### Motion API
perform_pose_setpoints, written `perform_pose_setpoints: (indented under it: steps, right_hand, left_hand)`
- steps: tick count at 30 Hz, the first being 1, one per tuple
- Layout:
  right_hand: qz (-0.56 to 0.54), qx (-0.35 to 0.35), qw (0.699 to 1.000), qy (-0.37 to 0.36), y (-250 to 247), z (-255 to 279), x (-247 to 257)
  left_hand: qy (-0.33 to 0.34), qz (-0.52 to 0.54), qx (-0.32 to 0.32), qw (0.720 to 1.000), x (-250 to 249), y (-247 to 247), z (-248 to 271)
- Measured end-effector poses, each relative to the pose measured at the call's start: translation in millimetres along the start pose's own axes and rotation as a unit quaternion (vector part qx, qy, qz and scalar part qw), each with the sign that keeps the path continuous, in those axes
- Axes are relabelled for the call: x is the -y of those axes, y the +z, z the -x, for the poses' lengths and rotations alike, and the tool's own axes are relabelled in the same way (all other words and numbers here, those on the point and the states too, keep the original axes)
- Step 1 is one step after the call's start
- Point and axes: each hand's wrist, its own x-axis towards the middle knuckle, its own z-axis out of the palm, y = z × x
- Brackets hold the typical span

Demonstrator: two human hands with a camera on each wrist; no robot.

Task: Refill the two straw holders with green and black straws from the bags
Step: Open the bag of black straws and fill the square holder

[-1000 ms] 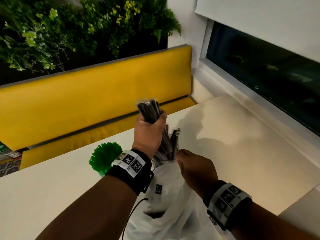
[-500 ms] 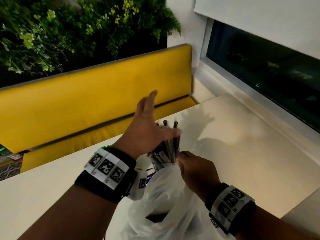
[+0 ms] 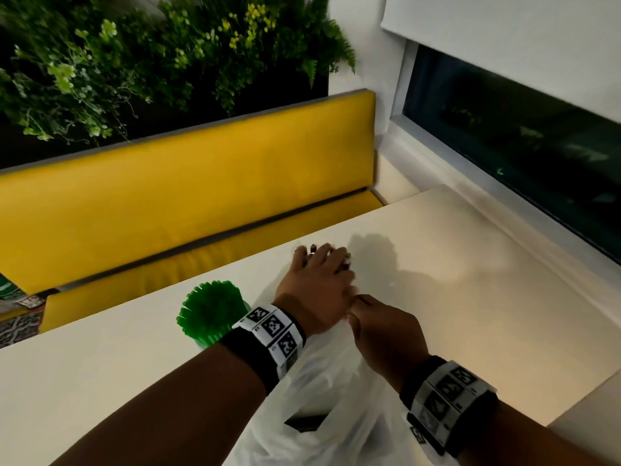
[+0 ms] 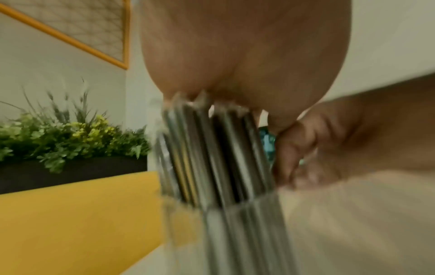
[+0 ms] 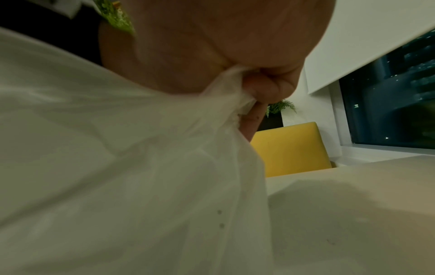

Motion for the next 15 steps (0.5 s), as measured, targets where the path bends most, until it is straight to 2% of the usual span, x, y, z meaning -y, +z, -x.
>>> perform_pose_setpoints:
  steps: [2,3,4,7,8,9,11,13,15]
  right_hand:
    - [0.007,0.01,1.0,0.0,3.2,-0.1,-0.6]
    - [0.005,0.018,1.0,0.003,4.1,-0.8,-1.3]
    - [-0.006,0.026,1.0,0.007,3.5,-1.2,-2.5]
    - [-0.054,0.033,0.998,0.021,-2.9,5.5,-7.9]
    - [-0.07,0.04,0.996,0.024,-6.5,9.6,-10.2]
    - [-0.093,0.048,0.994,0.028,-9.9,14.3,-11.8]
    - [-0.163,0.034,0.985,0.035,-13.2,24.6,-11.7]
    - [-0.217,0.004,0.976,0.03,-15.2,33.1,-5.3]
    - [-0.261,0.005,0.965,0.008,-17.5,37.4,6.6]
  left_hand:
    - [-0.013,0.004,0.026,1.0,8.7,3.6,5.4]
    - [-0.019,0.032,0.016,0.999,8.3,0.1,9.2]
    - [-0.022,0.068,-0.008,0.997,3.7,-6.3,15.1]
    - [-0.015,0.182,-0.169,0.969,-17.8,-28.1,47.3]
    - [0.001,0.216,-0.196,0.957,-24.3,-32.7,63.8]
    - [0.021,0.248,-0.193,0.949,-32.2,-32.6,81.6]
    - [0.015,0.292,-0.106,0.951,-46.9,-16.7,110.9]
    - [-0.045,0.323,0.03,0.945,-62.4,12.2,128.2]
    - [-0.081,0.357,0.081,0.927,-73.0,37.5,136.1]
